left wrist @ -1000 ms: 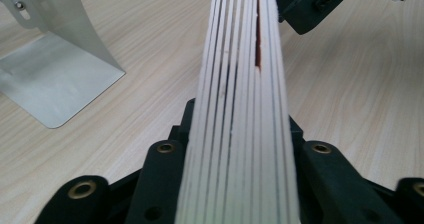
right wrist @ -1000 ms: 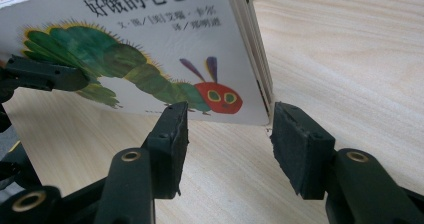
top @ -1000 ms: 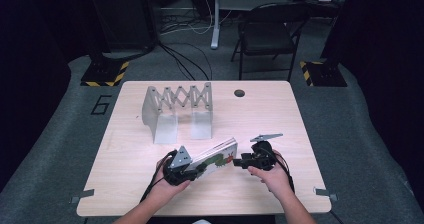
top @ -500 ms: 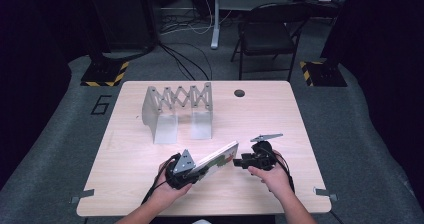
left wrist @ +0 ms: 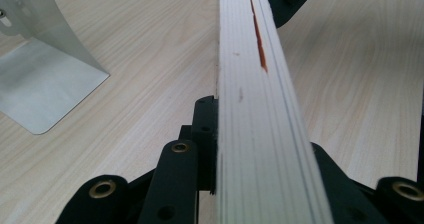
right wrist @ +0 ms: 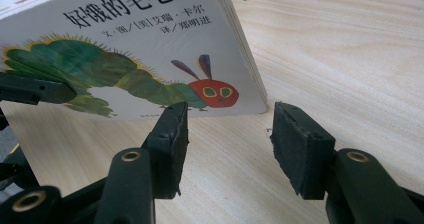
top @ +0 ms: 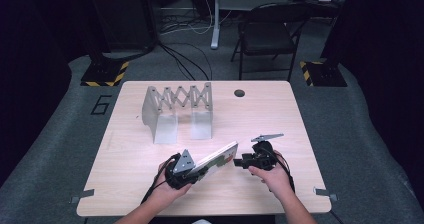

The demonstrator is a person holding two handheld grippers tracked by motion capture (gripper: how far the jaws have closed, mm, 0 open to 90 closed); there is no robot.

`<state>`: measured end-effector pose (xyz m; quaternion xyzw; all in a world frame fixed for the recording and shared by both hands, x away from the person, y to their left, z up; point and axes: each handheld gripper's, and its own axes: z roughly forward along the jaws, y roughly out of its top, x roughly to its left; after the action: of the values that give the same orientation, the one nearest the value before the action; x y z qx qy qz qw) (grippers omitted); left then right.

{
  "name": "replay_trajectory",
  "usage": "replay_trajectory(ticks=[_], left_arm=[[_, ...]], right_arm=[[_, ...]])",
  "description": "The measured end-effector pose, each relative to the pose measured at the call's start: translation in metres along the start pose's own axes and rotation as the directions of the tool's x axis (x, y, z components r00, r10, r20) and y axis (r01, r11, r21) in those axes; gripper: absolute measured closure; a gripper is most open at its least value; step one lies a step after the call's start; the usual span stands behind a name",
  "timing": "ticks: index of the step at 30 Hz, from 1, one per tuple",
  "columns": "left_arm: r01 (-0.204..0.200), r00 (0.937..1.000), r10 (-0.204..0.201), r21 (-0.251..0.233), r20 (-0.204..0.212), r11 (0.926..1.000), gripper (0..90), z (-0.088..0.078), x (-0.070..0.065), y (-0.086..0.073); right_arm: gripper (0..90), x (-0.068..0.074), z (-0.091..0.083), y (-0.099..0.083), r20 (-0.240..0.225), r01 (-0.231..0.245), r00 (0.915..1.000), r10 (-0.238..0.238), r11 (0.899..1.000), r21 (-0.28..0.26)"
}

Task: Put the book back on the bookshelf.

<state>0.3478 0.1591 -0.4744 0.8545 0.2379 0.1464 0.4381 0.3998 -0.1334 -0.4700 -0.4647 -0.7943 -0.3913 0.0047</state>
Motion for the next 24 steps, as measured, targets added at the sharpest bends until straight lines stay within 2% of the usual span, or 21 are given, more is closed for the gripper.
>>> replay_trajectory(ticks=[5, 13, 17, 20, 21, 24], left_arm=[[-0.006, 1.0000, 0.006, 0.009, 0.001, 0.9999, 75.4, -0.0005, -0.0004, 0.0007], [0.009, 0.9998, -0.010, 0.039, 0.018, 0.9992, 75.5, -0.0009, 0.0022, 0.0035], [-0.001, 0.9999, 0.000, 0.054, 0.014, 0.9986, 75.5, -0.0011, 0.0011, 0.0055], [0.001, 1.0000, -0.001, 0.053, 0.009, 0.9986, 75.5, -0.0009, -0.0005, 0.0055], [-0.010, 0.9999, 0.010, 0.061, 0.004, 0.9981, 75.5, -0.0014, -0.0004, 0.0057], [0.000, 1.0000, 0.000, 0.059, 0.000, 0.9982, 75.5, -0.0012, -0.0016, 0.0057]], right_arm=[[48.4, -0.0011, -0.0015, -0.0003, 0.004, -0.001, 1.0000, 0.001, 1.000, -0.003], [48.4, -0.0019, -0.0015, -0.0005, 0.004, 0.006, 1.0000, -0.006, 1.000, -0.010], [48.4, -0.0017, -0.0021, -0.0005, 0.006, 0.009, 0.9999, -0.009, 1.000, -0.017], [48.4, -0.0019, -0.0038, -0.0006, 0.009, 0.000, 1.0000, 0.000, 1.000, -0.016], [48.3, -0.0015, -0.0042, -0.0009, 0.009, -0.010, 0.9999, 0.010, 1.000, -0.014], [48.3, -0.0028, -0.0051, -0.0010, 0.010, -0.009, 0.9999, 0.010, 1.000, -0.018]])
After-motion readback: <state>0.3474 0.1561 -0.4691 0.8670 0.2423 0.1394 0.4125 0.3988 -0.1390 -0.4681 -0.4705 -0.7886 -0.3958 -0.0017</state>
